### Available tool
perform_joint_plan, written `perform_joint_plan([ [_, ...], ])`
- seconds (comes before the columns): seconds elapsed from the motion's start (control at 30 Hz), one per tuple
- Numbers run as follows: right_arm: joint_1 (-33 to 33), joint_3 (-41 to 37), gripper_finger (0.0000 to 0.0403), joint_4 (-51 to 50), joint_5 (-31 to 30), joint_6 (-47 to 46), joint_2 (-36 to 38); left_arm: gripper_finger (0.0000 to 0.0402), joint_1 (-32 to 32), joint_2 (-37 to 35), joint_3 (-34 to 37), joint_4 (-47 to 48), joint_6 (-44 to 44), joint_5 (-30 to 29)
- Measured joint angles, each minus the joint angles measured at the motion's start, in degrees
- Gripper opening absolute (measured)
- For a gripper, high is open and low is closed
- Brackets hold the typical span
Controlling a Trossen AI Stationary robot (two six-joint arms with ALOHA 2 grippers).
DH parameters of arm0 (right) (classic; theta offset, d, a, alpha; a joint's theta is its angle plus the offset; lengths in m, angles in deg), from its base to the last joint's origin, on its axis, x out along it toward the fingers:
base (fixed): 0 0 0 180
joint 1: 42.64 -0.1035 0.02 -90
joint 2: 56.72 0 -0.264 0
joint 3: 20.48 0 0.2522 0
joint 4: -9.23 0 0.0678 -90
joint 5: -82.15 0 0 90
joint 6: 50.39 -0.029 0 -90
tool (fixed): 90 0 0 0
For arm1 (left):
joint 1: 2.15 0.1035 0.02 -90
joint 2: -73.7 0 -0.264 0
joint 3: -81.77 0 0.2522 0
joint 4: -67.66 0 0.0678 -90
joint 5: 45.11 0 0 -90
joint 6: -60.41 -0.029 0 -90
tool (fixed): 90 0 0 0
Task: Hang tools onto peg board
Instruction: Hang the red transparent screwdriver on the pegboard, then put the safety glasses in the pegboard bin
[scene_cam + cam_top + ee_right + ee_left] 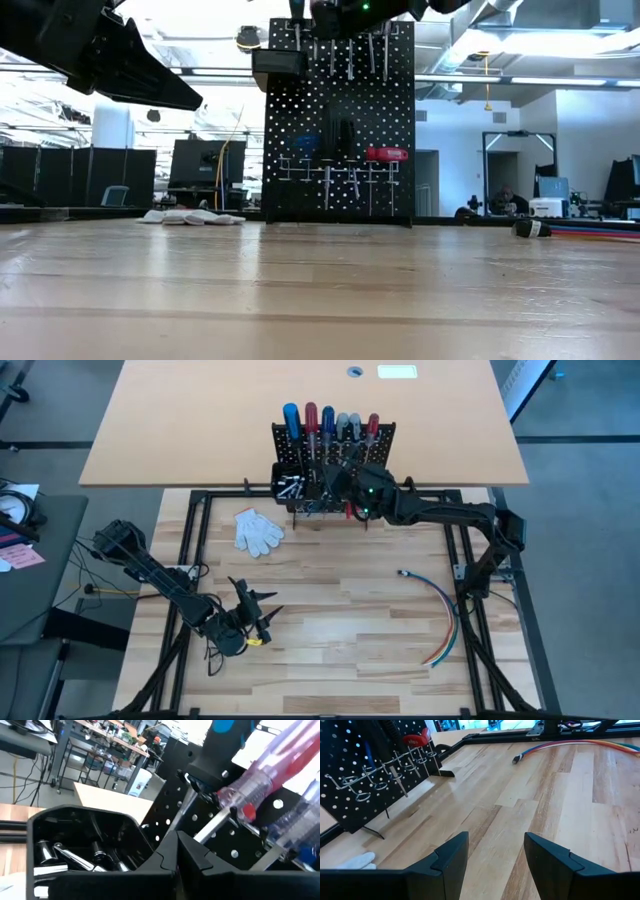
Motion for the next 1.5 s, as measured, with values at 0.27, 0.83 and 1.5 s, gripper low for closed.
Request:
perform_joint_plan([
  [0.27, -2.97, 0.0, 0.0011, 0.24, -0.05, 5.15, 0.11, 0.0189, 0.0, 0.0, 0.0, -0.13, -0.14, 0.0],
  [0.83, -4.08, 0.0, 0.0012, -4.07, -10.54, 9.24, 0.04, 0.0189, 0.0, 0.0, 0.0, -0.24, 0.08, 0.0],
  [1.5, -13.43, -0.04, 0.0013, -7.44, -19.41, 13.98, 0.9, 0.0189, -1.05, 0.0, 0.0, -0.2, -1.04, -0.02],
])
